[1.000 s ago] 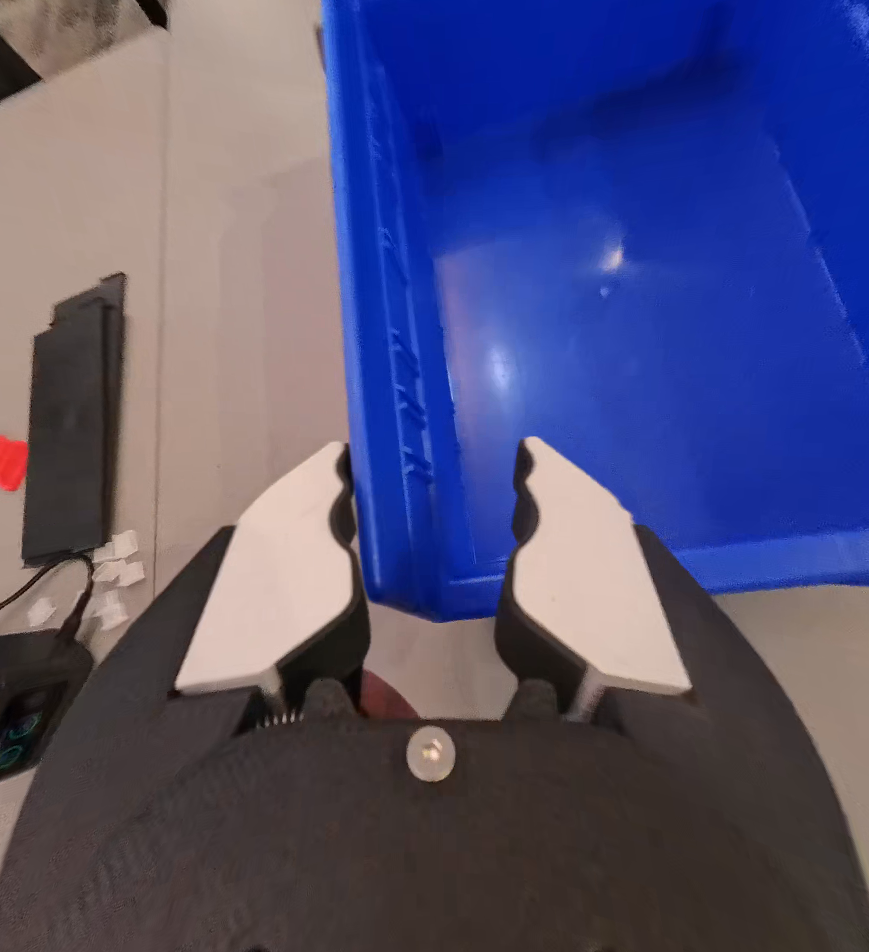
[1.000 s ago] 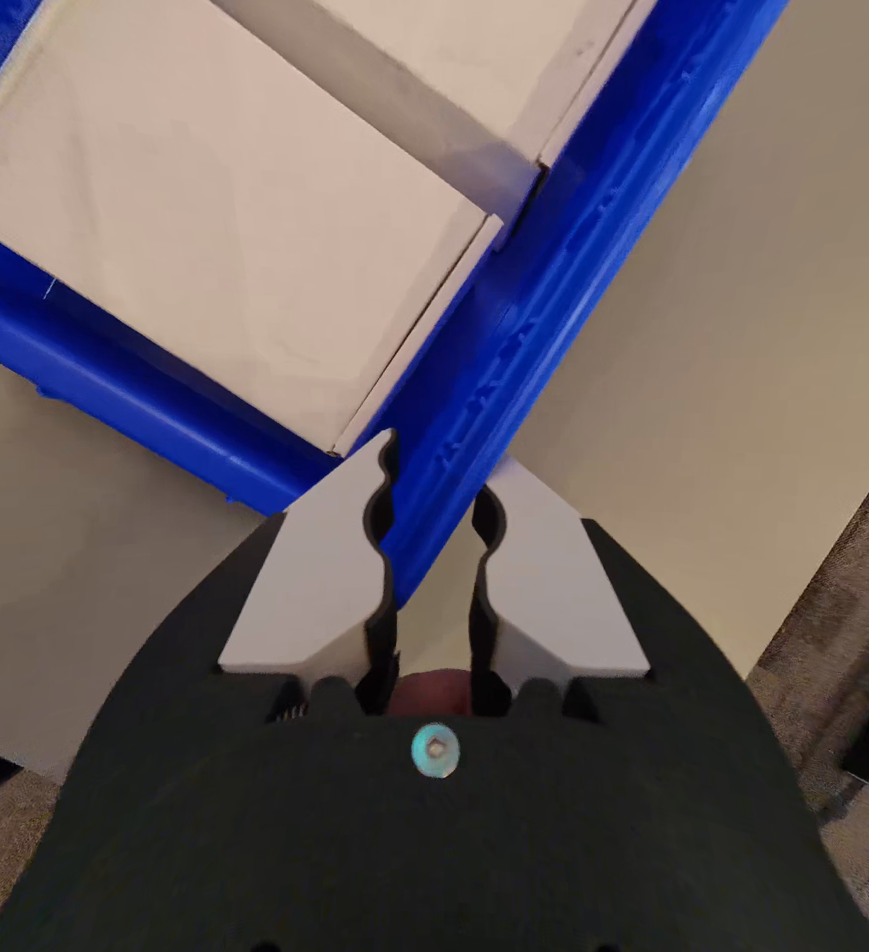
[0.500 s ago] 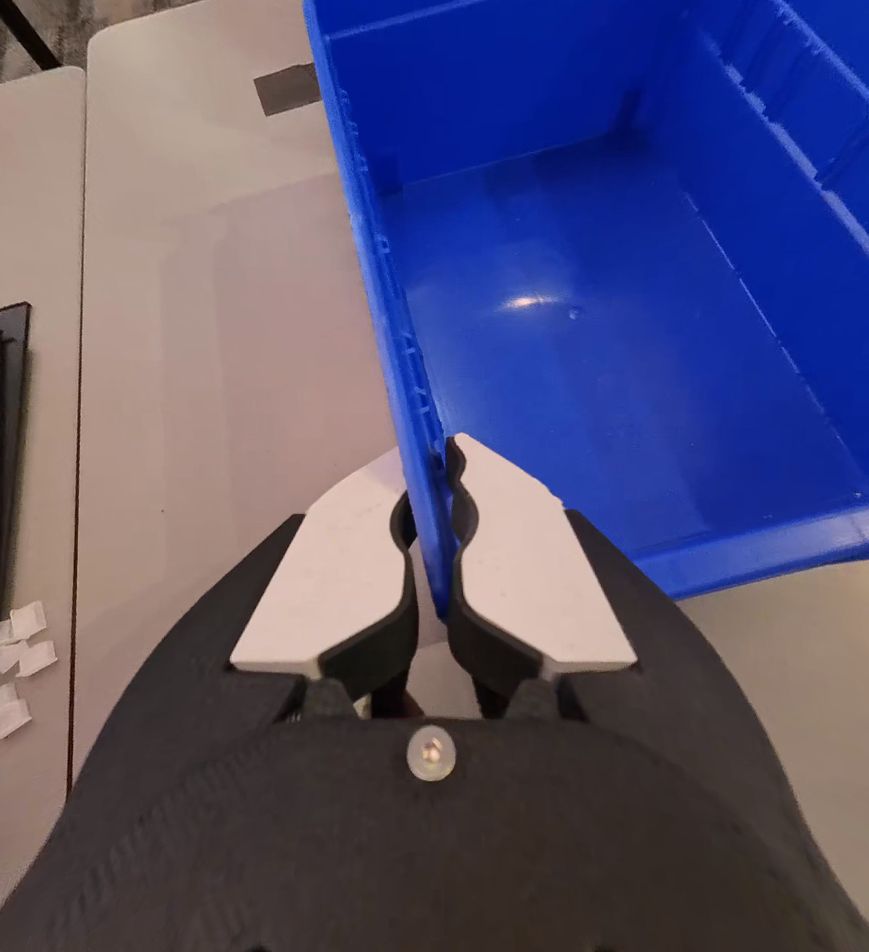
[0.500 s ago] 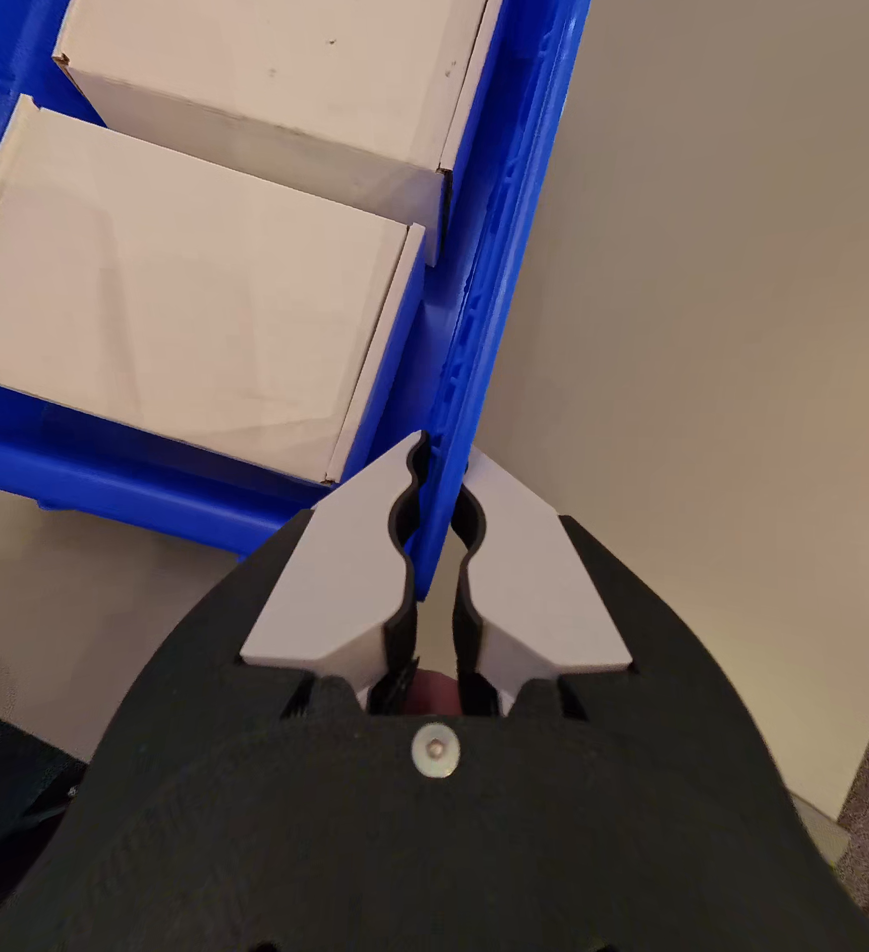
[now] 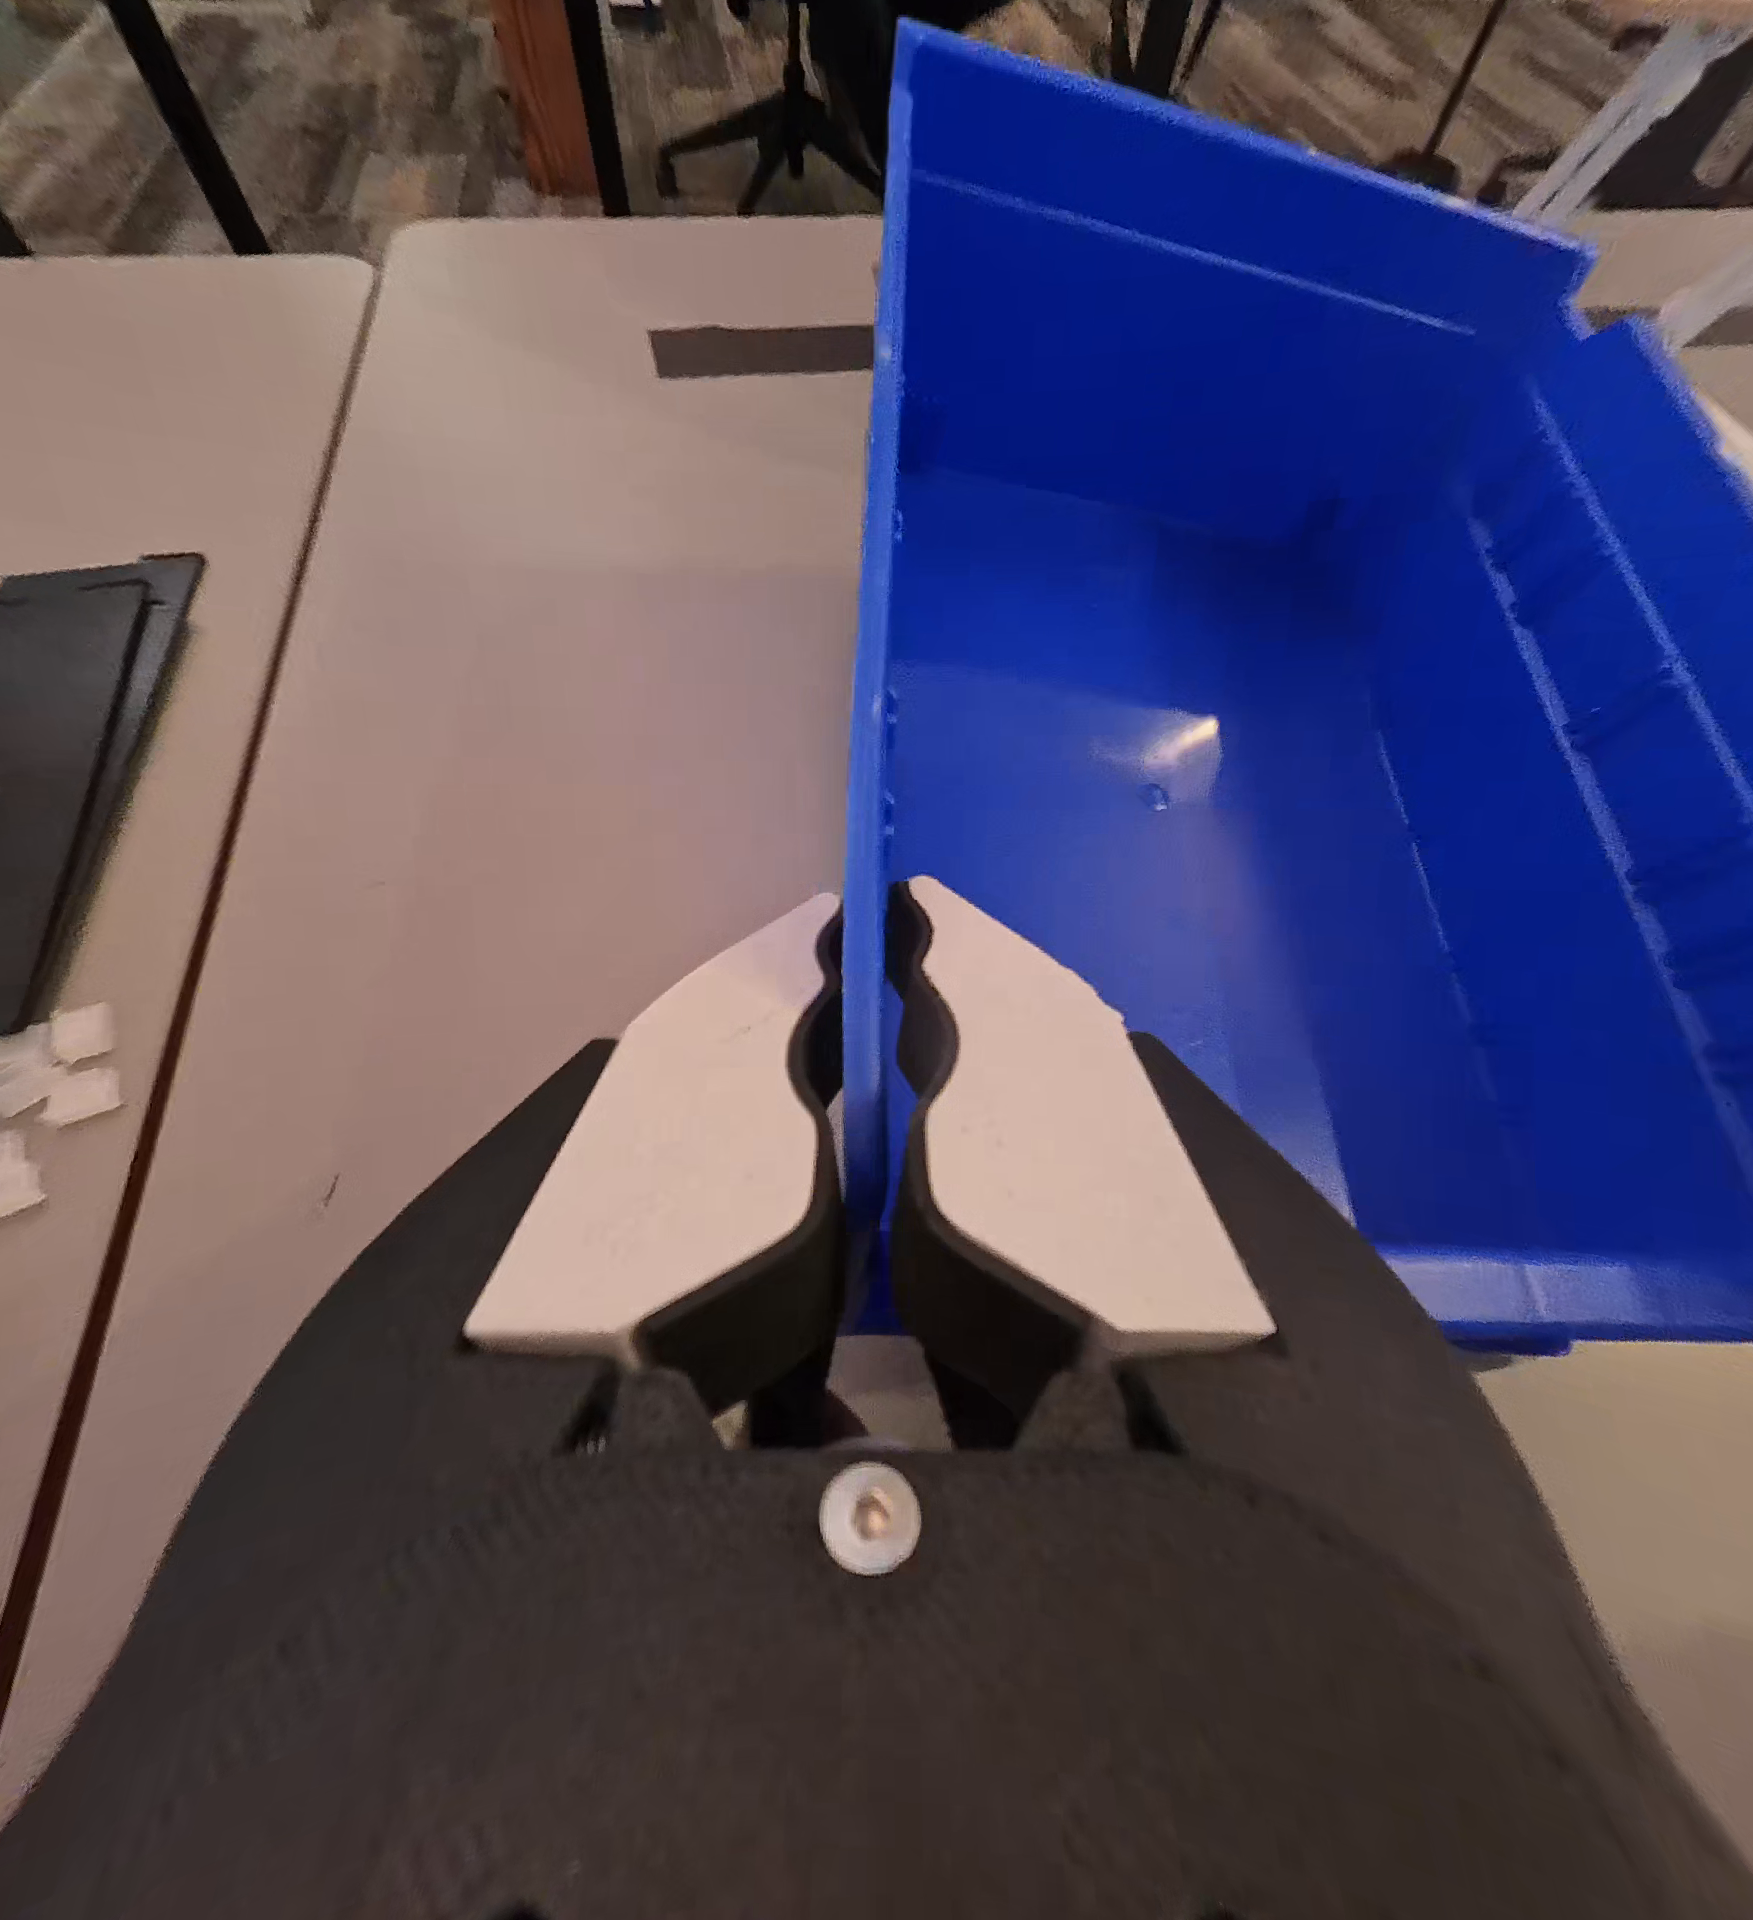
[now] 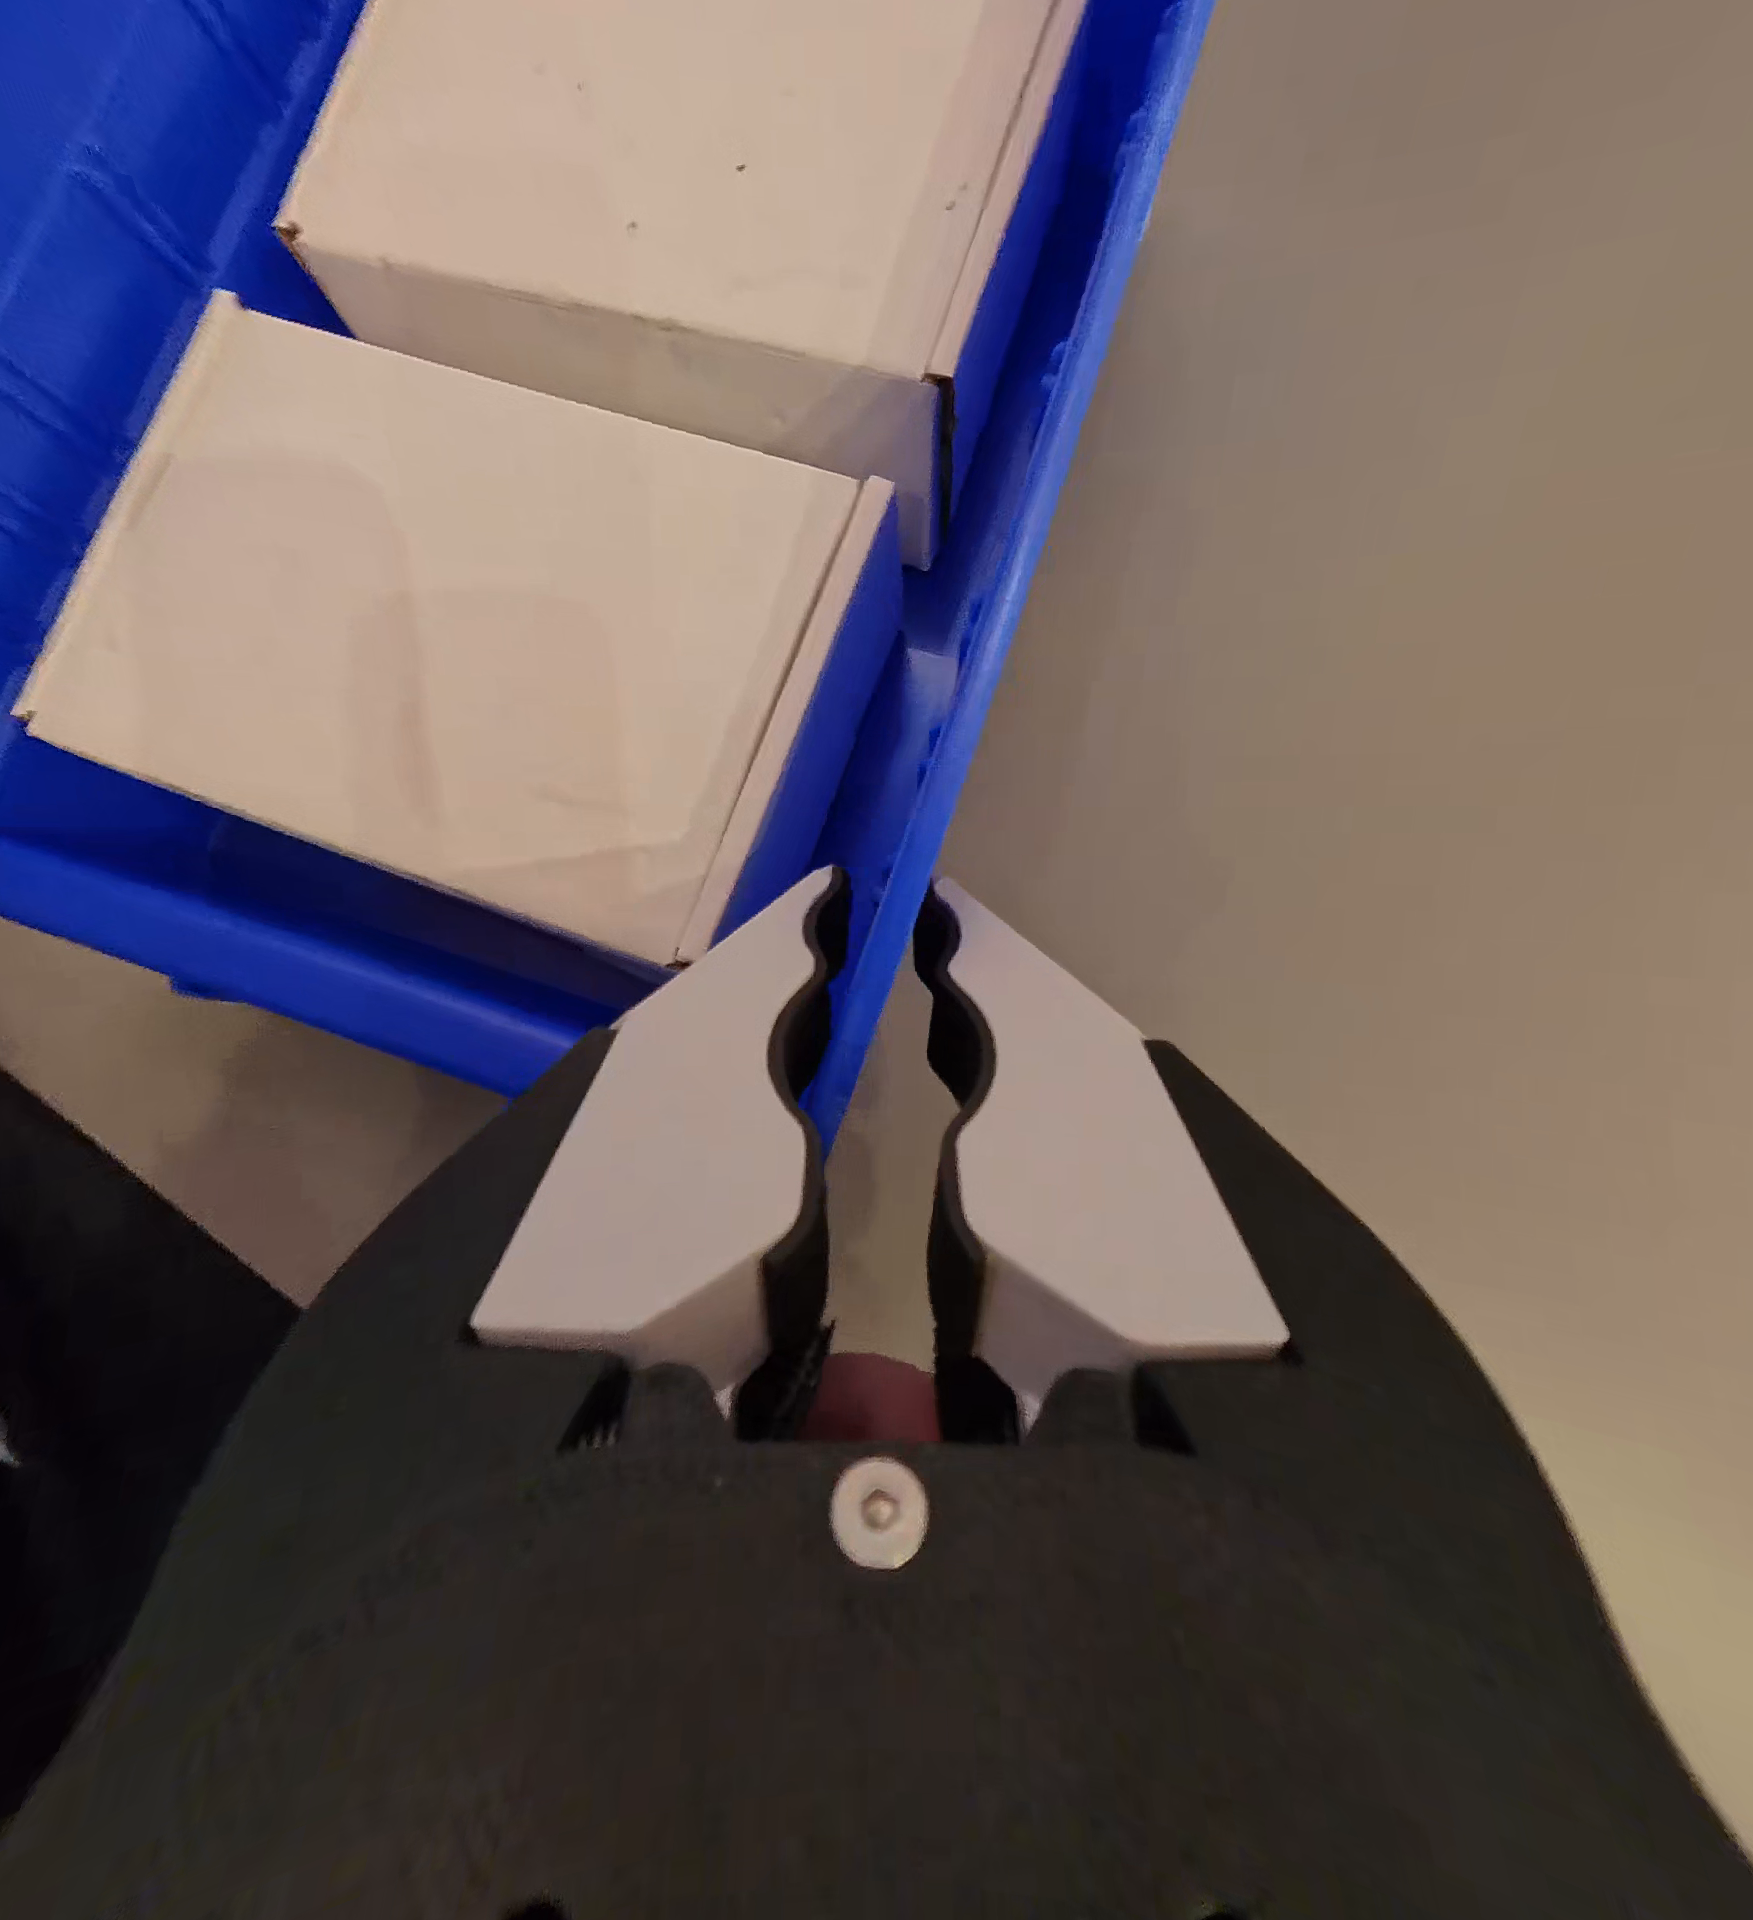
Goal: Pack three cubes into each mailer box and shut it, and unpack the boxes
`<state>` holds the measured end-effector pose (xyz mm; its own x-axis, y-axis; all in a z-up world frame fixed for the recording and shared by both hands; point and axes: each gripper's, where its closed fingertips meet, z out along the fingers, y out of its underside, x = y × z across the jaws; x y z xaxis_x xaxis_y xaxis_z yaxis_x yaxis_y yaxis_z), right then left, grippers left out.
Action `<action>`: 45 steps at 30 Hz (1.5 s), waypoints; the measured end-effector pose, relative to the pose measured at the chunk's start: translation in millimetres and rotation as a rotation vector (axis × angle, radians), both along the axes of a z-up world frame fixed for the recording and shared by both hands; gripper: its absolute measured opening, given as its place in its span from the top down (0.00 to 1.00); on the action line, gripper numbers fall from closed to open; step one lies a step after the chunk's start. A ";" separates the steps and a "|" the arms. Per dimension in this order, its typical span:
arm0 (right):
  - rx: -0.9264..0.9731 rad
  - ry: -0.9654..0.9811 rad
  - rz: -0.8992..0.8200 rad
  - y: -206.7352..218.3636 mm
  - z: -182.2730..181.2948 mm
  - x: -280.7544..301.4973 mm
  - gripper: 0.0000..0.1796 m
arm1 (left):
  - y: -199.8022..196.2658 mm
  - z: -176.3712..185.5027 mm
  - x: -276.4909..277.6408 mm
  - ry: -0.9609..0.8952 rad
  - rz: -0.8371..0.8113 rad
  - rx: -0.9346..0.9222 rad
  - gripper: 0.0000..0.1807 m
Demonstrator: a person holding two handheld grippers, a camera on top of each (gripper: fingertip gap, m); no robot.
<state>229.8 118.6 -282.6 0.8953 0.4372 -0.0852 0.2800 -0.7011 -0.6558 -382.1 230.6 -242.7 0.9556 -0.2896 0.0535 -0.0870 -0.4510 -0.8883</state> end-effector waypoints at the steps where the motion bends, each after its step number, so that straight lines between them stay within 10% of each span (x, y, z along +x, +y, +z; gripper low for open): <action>1: 0.003 0.014 0.013 -0.5 0.1 -14.4 0.93 | -5.3 4.7 -3.7 -0.013 0.015 0.019 0.97; 15: 0.089 0.086 0.199 35.9 -2.4 -240.0 0.78 | -76.2 102.8 -93.7 -0.162 0.281 0.338 0.97; 31: -0.019 0.229 0.406 51.2 -2.6 -441.7 0.78 | -94.7 153.1 -68.3 -0.181 0.246 0.448 0.97; 39: 0.022 0.350 0.452 50.3 22.9 -406.9 0.53 | -96.4 167.5 -30.8 -0.172 0.217 0.461 0.97; 45: 0.267 0.603 0.332 51.6 113.8 -277.8 0.48 | -63.6 169.1 68.3 -0.131 0.078 0.428 0.97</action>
